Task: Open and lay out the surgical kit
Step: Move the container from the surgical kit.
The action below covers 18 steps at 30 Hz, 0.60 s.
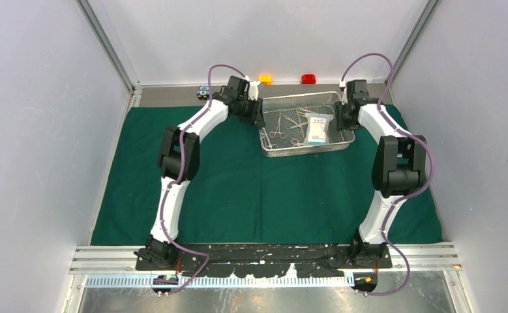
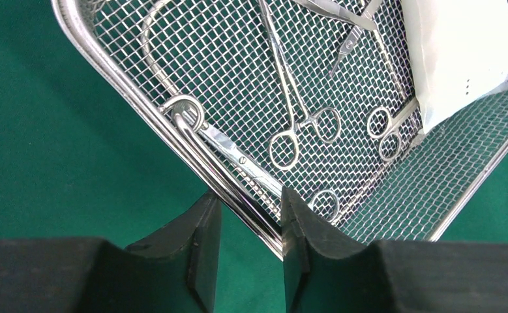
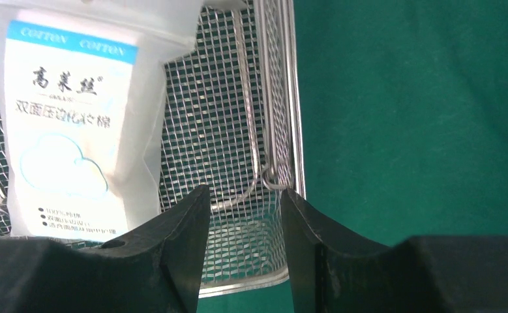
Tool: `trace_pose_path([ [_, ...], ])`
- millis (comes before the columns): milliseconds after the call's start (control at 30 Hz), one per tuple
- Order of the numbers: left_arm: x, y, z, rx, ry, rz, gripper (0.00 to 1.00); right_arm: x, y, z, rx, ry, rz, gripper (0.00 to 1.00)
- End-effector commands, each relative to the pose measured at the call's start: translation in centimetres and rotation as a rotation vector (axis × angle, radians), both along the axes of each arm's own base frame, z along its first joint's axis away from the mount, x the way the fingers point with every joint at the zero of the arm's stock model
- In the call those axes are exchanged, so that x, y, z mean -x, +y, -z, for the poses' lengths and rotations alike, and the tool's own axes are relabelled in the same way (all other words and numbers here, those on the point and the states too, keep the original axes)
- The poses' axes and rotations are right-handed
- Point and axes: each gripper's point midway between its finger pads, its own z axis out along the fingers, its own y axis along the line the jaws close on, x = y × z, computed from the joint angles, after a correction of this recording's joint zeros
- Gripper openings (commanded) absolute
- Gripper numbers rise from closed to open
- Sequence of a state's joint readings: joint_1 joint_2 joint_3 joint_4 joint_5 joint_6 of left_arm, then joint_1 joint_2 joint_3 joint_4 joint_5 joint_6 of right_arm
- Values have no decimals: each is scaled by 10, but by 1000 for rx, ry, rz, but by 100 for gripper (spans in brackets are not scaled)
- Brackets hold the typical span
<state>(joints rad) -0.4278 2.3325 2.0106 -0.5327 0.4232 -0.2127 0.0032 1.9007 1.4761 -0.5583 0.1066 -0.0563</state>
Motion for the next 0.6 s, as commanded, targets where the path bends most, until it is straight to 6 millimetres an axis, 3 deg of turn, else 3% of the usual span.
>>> trace_pose_path([
  [0,9,9,19,-80,5,95,28,0,-10,4,12,-6,-22,47],
  [233,19,6,22,-86,19,121,28,24,-16,11,47,36,-25,41],
  [567,31,-9,23,-89,22,149,28,47,-26,-1,71,25,-10,37],
])
